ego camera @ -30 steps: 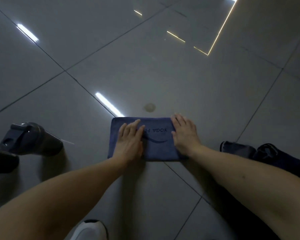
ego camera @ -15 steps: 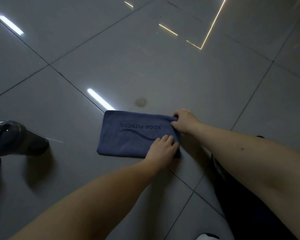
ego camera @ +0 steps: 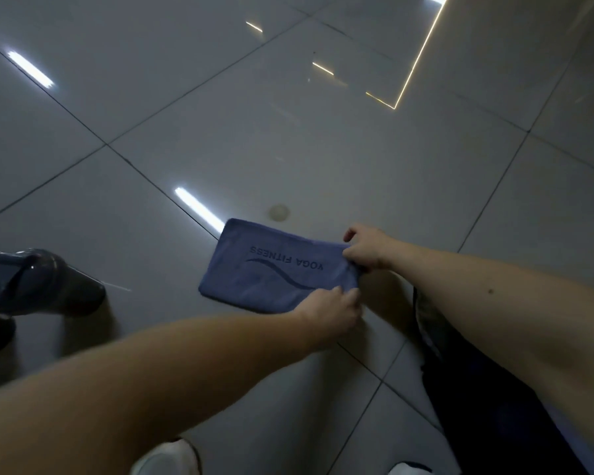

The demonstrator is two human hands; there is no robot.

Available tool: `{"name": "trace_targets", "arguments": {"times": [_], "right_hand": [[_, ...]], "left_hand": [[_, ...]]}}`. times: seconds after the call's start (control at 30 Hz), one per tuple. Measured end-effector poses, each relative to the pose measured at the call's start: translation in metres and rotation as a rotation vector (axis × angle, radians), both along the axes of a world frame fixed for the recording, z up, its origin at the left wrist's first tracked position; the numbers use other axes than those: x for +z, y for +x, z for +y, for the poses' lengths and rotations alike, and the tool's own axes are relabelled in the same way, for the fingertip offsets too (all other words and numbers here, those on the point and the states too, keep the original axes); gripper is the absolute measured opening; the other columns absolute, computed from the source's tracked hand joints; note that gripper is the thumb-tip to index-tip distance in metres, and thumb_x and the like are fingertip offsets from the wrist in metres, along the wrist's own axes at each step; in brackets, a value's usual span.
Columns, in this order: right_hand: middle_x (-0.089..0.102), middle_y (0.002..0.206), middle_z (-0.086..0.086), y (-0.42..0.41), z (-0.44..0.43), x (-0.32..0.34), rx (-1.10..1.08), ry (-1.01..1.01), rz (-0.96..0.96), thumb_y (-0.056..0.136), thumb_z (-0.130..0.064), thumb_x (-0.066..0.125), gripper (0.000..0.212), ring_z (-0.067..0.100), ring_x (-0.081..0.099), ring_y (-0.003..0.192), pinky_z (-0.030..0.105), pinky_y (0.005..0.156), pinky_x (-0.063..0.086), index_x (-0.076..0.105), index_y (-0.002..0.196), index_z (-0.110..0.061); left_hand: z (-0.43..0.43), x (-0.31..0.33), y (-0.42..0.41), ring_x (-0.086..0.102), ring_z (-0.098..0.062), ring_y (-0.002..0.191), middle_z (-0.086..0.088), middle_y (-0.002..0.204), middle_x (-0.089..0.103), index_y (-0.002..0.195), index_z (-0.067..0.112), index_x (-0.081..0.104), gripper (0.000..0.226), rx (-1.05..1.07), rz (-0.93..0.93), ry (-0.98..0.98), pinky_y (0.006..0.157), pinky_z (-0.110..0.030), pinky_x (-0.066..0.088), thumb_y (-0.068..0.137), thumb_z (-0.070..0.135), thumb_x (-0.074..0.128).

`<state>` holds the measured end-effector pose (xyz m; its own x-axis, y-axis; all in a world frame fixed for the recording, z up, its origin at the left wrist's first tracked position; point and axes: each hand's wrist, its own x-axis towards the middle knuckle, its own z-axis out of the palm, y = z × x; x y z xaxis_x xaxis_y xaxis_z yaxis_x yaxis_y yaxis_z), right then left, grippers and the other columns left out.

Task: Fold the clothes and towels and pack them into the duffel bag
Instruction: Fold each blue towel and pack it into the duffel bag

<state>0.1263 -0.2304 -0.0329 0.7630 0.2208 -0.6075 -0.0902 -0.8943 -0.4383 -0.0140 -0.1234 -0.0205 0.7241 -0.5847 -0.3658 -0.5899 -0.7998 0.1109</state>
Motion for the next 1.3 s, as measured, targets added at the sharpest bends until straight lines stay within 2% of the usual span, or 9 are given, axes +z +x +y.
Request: {"name": "trace_targets", "arguments": {"times": [0.13,0.27,0.4,0.5,0.6,0.77,0.9,1.1,1.3], "right_hand": [[0.063,0.079,0.016,-0.02,-0.006,0.033,0.076,0.007,0.132,0.084,0.0,0.049,0.067,0.028,0.061,0.056,0.032,0.049,0.053,0.038,0.148,-0.017],[0.07,0.081,0.018,-0.05,-0.016,0.069,0.15,0.076,0.239,0.086,-0.001,0.051,0.075,0.024,0.067,0.054,0.03,0.051,0.055,0.033,0.155,-0.023],[0.072,0.077,0.017,-0.095,-0.021,0.086,0.159,0.24,0.282,0.096,-0.008,0.054,0.037,0.025,0.068,0.062,0.029,0.057,0.055,0.061,0.133,-0.012],[0.071,0.075,0.02,-0.125,-0.02,0.084,0.069,0.349,0.323,0.098,-0.013,0.06,0.021,0.037,0.069,0.071,0.029,0.059,0.056,0.072,0.105,0.003],[0.074,0.092,0.009,-0.142,-0.023,0.072,0.083,0.419,0.407,0.091,0.003,0.06,0.028,0.019,0.074,0.081,0.024,0.072,0.057,0.069,0.117,-0.003],[0.074,0.086,-0.014,-0.161,-0.024,0.044,0.358,0.42,0.064,0.087,-0.014,0.074,0.017,-0.006,0.066,0.082,0.019,0.075,0.051,0.077,0.1,-0.024],[0.055,0.085,-0.01,-0.159,-0.008,0.027,0.408,0.444,-0.228,0.087,-0.024,0.074,0.005,-0.001,0.054,0.08,0.016,0.07,0.042,0.076,0.091,-0.021],[0.067,0.09,-0.008,-0.115,0.038,0.028,0.22,0.401,-0.108,0.095,-0.013,0.062,0.011,0.005,0.06,0.079,0.021,0.071,0.042,0.066,0.101,-0.021],[0.069,0.108,0.008,-0.082,0.068,0.007,0.111,0.282,-0.159,0.1,-0.021,0.055,0.022,0.024,0.063,0.099,0.03,0.083,0.046,0.064,0.117,-0.01]], "left_hand": [[0.039,0.036,-0.006,0.055,-0.028,0.102,-0.009,0.129,0.042,0.14,0.013,0.044,0.057,-0.024,0.063,-0.029,0.077,-0.042,0.055,0.088,0.014,0.069],[0.094,0.074,-0.027,0.056,-0.023,0.105,-0.002,0.126,0.048,0.131,0.022,0.049,0.046,0.0,0.092,-0.162,0.08,-0.036,0.055,0.09,0.008,0.063],[0.139,0.095,-0.059,0.062,-0.019,0.089,0.002,0.112,0.055,0.108,0.027,0.053,0.041,-0.082,0.021,-0.364,0.062,-0.028,0.055,0.08,0.001,0.07],[0.154,0.094,-0.084,0.063,-0.014,0.087,0.001,0.106,0.062,0.103,0.021,0.062,0.027,-0.05,0.054,-0.383,0.067,-0.016,0.048,0.083,0.005,0.071],[0.167,0.073,-0.101,0.062,-0.011,0.089,0.001,0.11,0.061,0.103,0.021,0.064,0.014,0.041,0.062,-0.375,0.069,-0.014,0.047,0.092,0.013,0.059],[0.179,0.047,-0.125,0.053,0.001,0.078,0.01,0.106,0.057,0.097,0.026,0.061,0.013,0.201,0.078,-0.423,0.064,-0.014,0.051,0.092,0.029,0.05],[0.187,0.039,-0.127,0.059,-0.007,0.081,0.01,0.099,0.059,0.088,0.024,0.058,0.006,0.467,0.173,-0.561,0.069,-0.023,0.054,0.088,0.022,0.063],[0.193,0.013,-0.078,0.054,-0.009,0.064,-0.001,0.072,0.059,0.077,0.016,0.053,0.011,1.042,0.169,-0.879,0.063,-0.027,0.049,0.072,0.007,0.055],[0.208,-0.019,-0.026,0.056,-0.024,0.065,-0.002,0.071,0.058,0.077,0.022,0.055,0.025,1.301,0.118,-0.876,0.067,-0.047,0.055,0.082,-0.002,0.053]]}}
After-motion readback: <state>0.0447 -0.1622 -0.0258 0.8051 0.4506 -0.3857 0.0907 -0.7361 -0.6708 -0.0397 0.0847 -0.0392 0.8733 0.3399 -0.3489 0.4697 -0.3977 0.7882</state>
